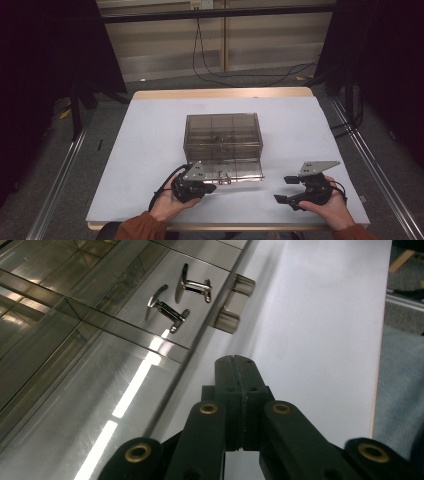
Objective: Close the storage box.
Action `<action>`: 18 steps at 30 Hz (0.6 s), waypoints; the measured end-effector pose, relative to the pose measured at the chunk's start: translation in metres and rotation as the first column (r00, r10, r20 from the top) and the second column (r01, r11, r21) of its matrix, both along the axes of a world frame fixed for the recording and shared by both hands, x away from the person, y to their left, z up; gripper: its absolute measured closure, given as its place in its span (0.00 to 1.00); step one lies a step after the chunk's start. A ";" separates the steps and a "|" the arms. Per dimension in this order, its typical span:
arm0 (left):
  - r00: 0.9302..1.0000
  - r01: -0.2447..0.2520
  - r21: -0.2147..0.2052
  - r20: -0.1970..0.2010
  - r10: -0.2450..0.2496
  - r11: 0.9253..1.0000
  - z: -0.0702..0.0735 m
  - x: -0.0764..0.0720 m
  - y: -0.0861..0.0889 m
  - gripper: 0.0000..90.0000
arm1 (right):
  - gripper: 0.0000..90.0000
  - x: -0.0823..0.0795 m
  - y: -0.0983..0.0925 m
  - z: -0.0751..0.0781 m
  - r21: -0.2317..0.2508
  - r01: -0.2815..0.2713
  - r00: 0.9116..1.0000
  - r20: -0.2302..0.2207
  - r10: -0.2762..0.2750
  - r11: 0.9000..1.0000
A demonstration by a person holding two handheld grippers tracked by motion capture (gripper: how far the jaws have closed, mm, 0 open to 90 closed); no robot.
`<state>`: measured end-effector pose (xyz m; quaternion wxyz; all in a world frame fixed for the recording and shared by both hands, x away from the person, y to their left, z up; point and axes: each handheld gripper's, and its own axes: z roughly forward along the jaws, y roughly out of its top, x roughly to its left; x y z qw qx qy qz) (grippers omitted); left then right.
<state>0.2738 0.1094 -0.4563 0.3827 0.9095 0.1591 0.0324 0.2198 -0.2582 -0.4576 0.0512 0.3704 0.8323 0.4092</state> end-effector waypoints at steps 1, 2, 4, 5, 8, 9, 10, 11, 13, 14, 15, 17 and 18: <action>1.000 -0.007 -0.007 0.001 0.007 1.000 0.001 0.002 0.000 1.00 | 0.23 0.001 0.000 0.000 -0.003 -0.003 1.000 0.002 0.003 1.000; 1.000 -0.007 -0.024 -0.008 0.007 1.000 0.000 0.003 0.000 1.00 | 0.23 0.001 0.001 0.000 -0.002 -0.003 1.000 0.003 0.003 1.000; 1.000 -0.012 -0.030 0.003 0.012 0.999 0.001 0.004 0.000 1.00 | 0.23 0.001 0.002 0.000 -0.006 -0.006 1.000 0.003 0.006 1.000; 1.000 -0.012 -0.024 0.005 0.013 1.000 0.002 0.004 -0.001 1.00 | 0.23 0.001 0.002 0.000 -0.008 -0.007 1.000 0.001 0.007 1.000; 1.000 -0.005 -0.013 0.000 0.005 1.000 0.001 0.006 -0.005 1.00 | 0.23 0.002 0.002 -0.001 -0.005 -0.008 1.000 -0.003 0.008 1.000; 1.000 0.001 -0.013 0.001 -0.001 1.000 0.001 0.007 -0.006 1.00 | 0.23 0.002 0.002 -0.001 -0.005 -0.010 1.000 -0.001 0.010 1.000; 1.000 0.000 -0.007 0.007 0.000 1.000 0.001 0.008 -0.007 1.00 | 0.23 0.003 0.003 -0.001 0.000 -0.013 1.000 -0.007 0.013 1.000; 1.000 0.000 -0.015 0.009 0.001 1.000 0.001 0.009 -0.008 1.00 | 0.23 0.003 0.003 -0.002 -0.008 -0.012 1.000 -0.005 0.012 1.000; 1.000 -0.006 -0.013 0.017 0.007 1.000 0.003 0.011 -0.009 1.00 | 0.23 0.002 0.004 -0.001 -0.009 -0.014 1.000 -0.007 0.014 1.000; 1.000 -0.019 -0.010 0.011 0.019 1.000 0.004 0.012 -0.009 1.00 | 0.23 0.002 0.004 -0.001 -0.006 -0.016 1.000 -0.008 0.016 1.000; 1.000 -0.020 -0.018 0.016 0.020 1.000 0.003 0.013 -0.010 1.00 | 0.23 0.002 0.004 -0.001 -0.007 -0.017 1.000 -0.008 0.017 1.000; 1.000 -0.027 -0.014 0.012 0.027 1.000 0.004 0.016 -0.010 1.00 | 0.23 0.003 0.003 -0.002 -0.009 -0.017 1.000 -0.007 0.017 1.000; 0.999 -0.032 -0.015 0.018 0.032 0.999 0.005 0.017 -0.010 1.00 | 0.23 0.003 0.003 -0.002 -0.009 -0.018 1.000 -0.007 0.018 1.000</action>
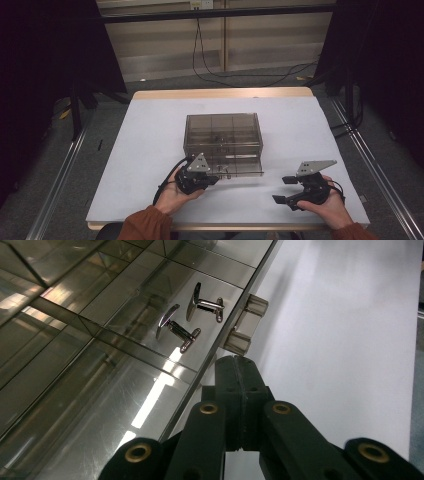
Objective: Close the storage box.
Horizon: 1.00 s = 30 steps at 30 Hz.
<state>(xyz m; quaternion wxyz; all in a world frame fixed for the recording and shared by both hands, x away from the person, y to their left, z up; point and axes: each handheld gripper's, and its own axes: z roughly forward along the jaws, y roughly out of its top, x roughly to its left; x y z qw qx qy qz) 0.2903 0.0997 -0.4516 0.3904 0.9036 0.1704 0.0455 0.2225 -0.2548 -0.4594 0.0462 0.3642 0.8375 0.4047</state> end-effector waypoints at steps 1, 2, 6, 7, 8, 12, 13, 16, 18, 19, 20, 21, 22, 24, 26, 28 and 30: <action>1.000 -0.007 -0.004 -0.002 0.007 1.000 0.000 0.000 0.000 1.00 | 0.23 0.000 0.000 0.000 0.000 0.000 1.000 0.000 0.000 1.000; 1.000 -0.003 0.004 0.000 0.003 1.000 0.000 0.001 0.000 1.00 | 0.23 0.000 0.000 0.000 0.000 0.000 1.000 0.000 0.000 1.000; 1.000 -0.016 -0.003 0.005 0.016 1.000 0.000 0.005 -0.002 1.00 | 0.23 0.000 0.000 0.000 -0.002 -0.003 1.000 -0.001 0.003 1.000; 1.000 -0.019 -0.009 0.008 0.019 1.000 0.000 0.006 -0.002 1.00 | 0.23 0.000 0.001 0.000 -0.002 -0.004 1.000 -0.001 0.004 1.000; 1.000 -0.028 -0.010 -0.001 0.028 1.000 0.001 0.007 -0.002 1.00 | 0.23 0.000 0.001 0.000 0.000 -0.005 1.000 0.000 0.005 1.000; 0.999 -0.036 -0.016 0.006 0.036 0.999 0.001 0.010 -0.005 1.00 | 0.23 0.001 0.001 0.000 0.000 -0.004 1.000 -0.005 0.004 1.000; 0.999 -0.038 -0.016 0.004 0.038 0.999 0.000 0.012 -0.005 1.00 | 0.23 0.001 0.001 -0.001 -0.001 -0.005 1.000 -0.005 0.005 1.000; 0.999 -0.042 0.002 0.007 0.042 0.999 0.001 0.015 -0.005 1.00 | 0.23 0.001 0.001 0.000 0.000 -0.006 1.000 -0.007 0.006 1.000; 0.999 -0.046 0.005 0.003 0.046 0.999 0.001 0.018 -0.006 1.00 | 0.23 0.001 0.001 -0.001 0.002 -0.010 1.000 -0.008 0.010 1.000; 0.999 -0.047 -0.003 0.004 0.047 0.999 0.000 0.019 -0.006 1.00 | 0.23 0.001 0.001 -0.001 0.001 -0.010 1.000 -0.009 0.010 1.000; 0.998 -0.055 0.007 0.006 0.055 0.998 0.001 0.020 -0.006 1.00 | 0.23 0.001 0.002 -0.001 0.003 -0.012 1.000 -0.008 0.012 1.000; 0.999 -0.048 -0.004 0.003 0.049 0.999 0.000 0.022 -0.006 1.00 | 0.23 0.001 0.002 -0.001 0.003 -0.011 1.000 -0.007 0.011 1.000; 0.998 -0.057 0.000 0.005 0.057 0.998 0.000 0.022 -0.006 1.00 | 0.23 0.001 0.002 -0.001 0.003 -0.010 1.000 -0.007 0.010 1.000; 0.998 -0.060 -0.005 0.005 0.060 0.998 0.000 0.024 -0.007 0.99 | 0.23 0.001 0.001 -0.001 0.002 -0.011 1.000 -0.009 0.011 1.000; 0.998 -0.068 -0.003 0.003 0.068 0.998 0.000 0.026 -0.007 0.99 | 0.23 0.002 0.001 -0.001 0.003 -0.010 1.000 -0.008 0.010 1.000; 0.998 -0.069 -0.012 0.009 0.069 0.998 -0.002 0.028 -0.007 0.99 | 0.23 0.002 0.002 -0.001 -0.001 -0.012 1.000 -0.009 0.012 1.000; 0.997 -0.074 -0.011 0.010 0.075 0.997 -0.002 0.030 -0.008 0.98 | 0.23 0.002 0.002 -0.001 -0.003 -0.013 1.000 -0.011 0.013 1.000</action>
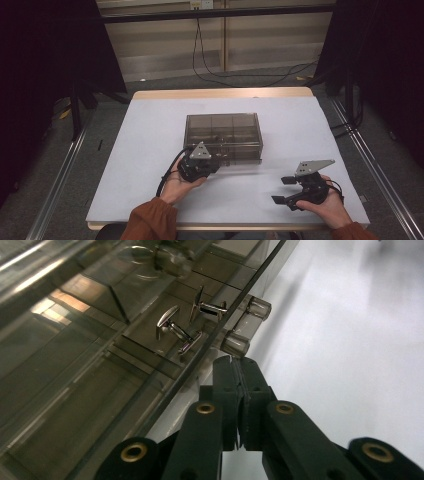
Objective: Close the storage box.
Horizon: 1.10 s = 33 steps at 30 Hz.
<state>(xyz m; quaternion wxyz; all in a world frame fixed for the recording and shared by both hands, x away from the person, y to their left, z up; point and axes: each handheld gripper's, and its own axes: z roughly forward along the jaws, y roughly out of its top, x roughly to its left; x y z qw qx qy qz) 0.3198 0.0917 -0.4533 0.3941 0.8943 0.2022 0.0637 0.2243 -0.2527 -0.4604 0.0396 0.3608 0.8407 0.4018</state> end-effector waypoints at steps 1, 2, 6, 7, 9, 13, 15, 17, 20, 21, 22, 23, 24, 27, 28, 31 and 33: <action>1.000 0.000 0.014 0.004 0.000 1.000 0.001 0.001 0.000 0.98 | 0.23 0.000 0.000 0.000 0.000 -0.001 1.000 0.000 0.001 1.000; 1.000 0.000 0.014 0.004 0.000 1.000 0.001 0.001 0.000 0.98 | 0.23 0.000 0.000 0.000 0.000 -0.001 1.000 0.000 0.001 1.000; 1.000 -0.012 -0.007 0.005 0.012 1.000 -0.001 0.003 0.000 0.97 | 0.23 0.000 0.000 0.000 0.001 0.000 1.000 0.000 0.000 1.000; 1.000 -0.011 -0.005 0.004 0.011 1.000 -0.001 0.003 0.000 0.97 | 0.23 0.000 0.000 0.000 0.001 -0.001 1.000 0.000 0.001 1.000; 1.000 -0.020 0.003 0.008 0.020 1.000 0.000 0.004 -0.001 0.97 | 0.23 0.000 0.000 0.000 0.000 -0.002 1.000 0.000 0.002 1.000; 1.000 -0.017 -0.009 0.014 0.017 1.000 -0.001 0.005 -0.001 0.96 | 0.23 0.000 0.000 0.000 0.001 0.000 1.000 0.000 0.000 1.000; 1.000 -0.021 -0.022 0.008 0.021 1.000 0.000 0.006 0.000 0.95 | 0.23 0.000 0.000 0.000 0.001 -0.001 1.000 0.000 0.001 1.000; 1.000 -0.030 -0.029 0.003 0.030 0.999 -0.001 0.007 0.000 0.94 | 0.23 0.000 0.000 0.000 0.000 -0.001 1.000 0.000 0.001 1.000; 0.999 -0.037 -0.025 0.016 0.037 0.999 -0.001 0.008 0.000 0.93 | 0.23 0.000 0.000 0.000 0.002 -0.002 1.000 0.000 0.002 1.000; 0.999 -0.039 -0.027 0.013 0.039 0.999 -0.001 0.008 0.000 0.93 | 0.23 0.000 0.000 0.000 0.001 -0.001 1.000 0.000 0.001 1.000; 0.999 -0.044 -0.028 0.014 0.044 0.999 -0.001 0.008 0.000 0.91 | 0.23 0.000 0.000 0.000 0.001 0.000 1.000 0.000 0.000 1.000; 0.998 -0.055 -0.025 0.018 0.055 0.998 -0.001 0.007 -0.001 0.89 | 0.23 0.000 0.000 0.000 0.001 -0.001 1.000 0.000 0.001 1.000; 0.998 -0.060 -0.015 0.026 0.060 0.998 -0.001 0.008 -0.001 0.88 | 0.23 0.000 0.000 0.000 0.001 0.000 1.000 -0.001 0.000 1.000; 0.997 -0.073 -0.024 0.032 0.073 0.997 -0.002 0.009 -0.001 0.85 | 0.23 0.000 0.000 0.000 0.002 0.000 1.000 -0.002 0.000 1.000; 0.996 -0.081 -0.021 0.030 0.081 0.997 -0.002 0.009 -0.002 0.83 | 0.23 0.000 0.000 0.000 0.002 -0.001 1.000 0.000 0.001 1.000; 0.996 -0.084 -0.007 0.038 0.084 0.996 -0.002 0.008 -0.003 0.81 | 0.23 0.000 0.000 0.000 0.003 0.000 1.000 0.000 0.000 1.000; 0.996 -0.080 -0.021 0.031 0.081 0.997 -0.004 0.007 -0.006 0.78 | 0.23 0.000 0.000 0.000 0.001 0.000 1.000 -0.002 0.000 1.000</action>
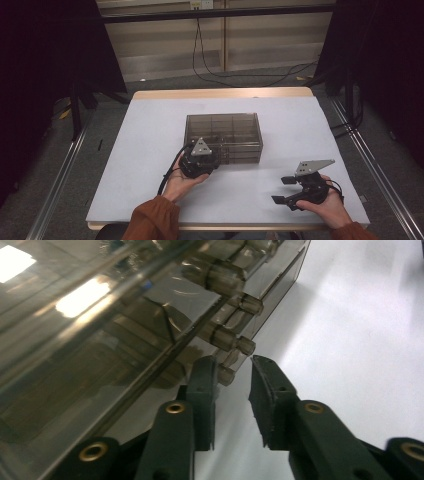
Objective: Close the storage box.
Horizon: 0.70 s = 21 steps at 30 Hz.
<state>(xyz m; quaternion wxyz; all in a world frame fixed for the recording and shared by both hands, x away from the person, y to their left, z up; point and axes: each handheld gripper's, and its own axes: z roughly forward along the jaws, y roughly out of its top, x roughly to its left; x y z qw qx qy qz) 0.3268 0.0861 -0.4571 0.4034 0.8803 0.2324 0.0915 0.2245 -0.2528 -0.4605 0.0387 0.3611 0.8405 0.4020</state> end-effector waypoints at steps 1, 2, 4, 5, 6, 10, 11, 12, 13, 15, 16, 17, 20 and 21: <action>1.000 0.006 0.008 0.002 -0.006 1.000 0.000 0.000 0.000 0.76 | 0.23 0.000 0.000 0.000 0.003 -0.001 1.000 0.000 0.001 1.000; 1.000 0.002 0.014 0.005 -0.002 1.000 0.000 -0.001 -0.001 0.75 | 0.23 0.000 0.000 0.000 0.000 -0.001 1.000 0.001 0.001 1.000; 1.000 0.008 0.011 -0.003 -0.008 1.000 0.000 -0.001 -0.001 0.72 | 0.23 0.000 0.000 0.000 0.002 0.002 1.000 0.002 -0.002 1.000; 1.000 0.008 0.022 -0.004 -0.008 1.000 0.002 -0.002 0.000 0.70 | 0.23 0.000 -0.001 0.000 0.003 0.003 1.000 0.004 -0.003 1.000; 1.000 0.013 0.011 -0.001 -0.013 1.000 0.002 -0.002 0.001 0.69 | 0.23 0.000 -0.001 0.000 0.005 0.005 1.000 0.006 -0.005 1.000; 0.999 0.038 0.001 0.000 -0.038 0.999 0.008 -0.007 0.005 0.62 | 0.22 0.000 -0.001 0.000 0.011 0.010 1.000 0.005 -0.010 1.000; 0.999 0.036 0.008 -0.001 -0.036 0.999 0.010 -0.009 0.007 0.59 | 0.22 0.000 -0.001 0.000 0.011 0.008 1.000 0.006 -0.008 1.000; 0.999 0.039 -0.003 -0.005 -0.039 0.999 0.011 -0.011 0.008 0.54 | 0.22 0.000 -0.001 0.001 0.009 0.013 1.000 0.007 -0.013 1.000; 0.999 0.041 0.001 -0.007 -0.041 0.999 0.013 -0.013 0.009 0.50 | 0.22 0.000 -0.001 0.001 0.010 0.015 1.000 0.007 -0.015 1.000; 0.999 0.040 -0.009 -0.001 -0.040 0.999 0.016 -0.016 0.012 0.46 | 0.22 0.000 -0.001 0.001 0.011 0.018 1.000 0.008 -0.018 1.000; 0.999 0.047 -0.010 -0.006 -0.047 0.999 0.018 -0.017 0.015 0.42 | 0.22 0.000 -0.001 0.001 0.012 0.019 1.000 0.009 -0.019 1.000; 0.999 0.047 -0.021 -0.009 -0.047 0.999 0.019 -0.018 0.017 0.39 | 0.22 0.000 -0.001 0.001 0.012 0.020 1.000 0.011 -0.020 1.000; 0.998 0.063 -0.026 -0.014 -0.064 0.998 0.023 -0.023 0.023 0.34 | 0.22 0.001 -0.002 0.001 0.019 0.022 1.000 0.017 -0.022 1.000; 0.998 0.064 -0.029 -0.012 -0.065 0.998 0.024 -0.024 0.024 0.31 | 0.22 0.001 -0.002 0.002 0.021 0.027 1.000 0.014 -0.027 0.999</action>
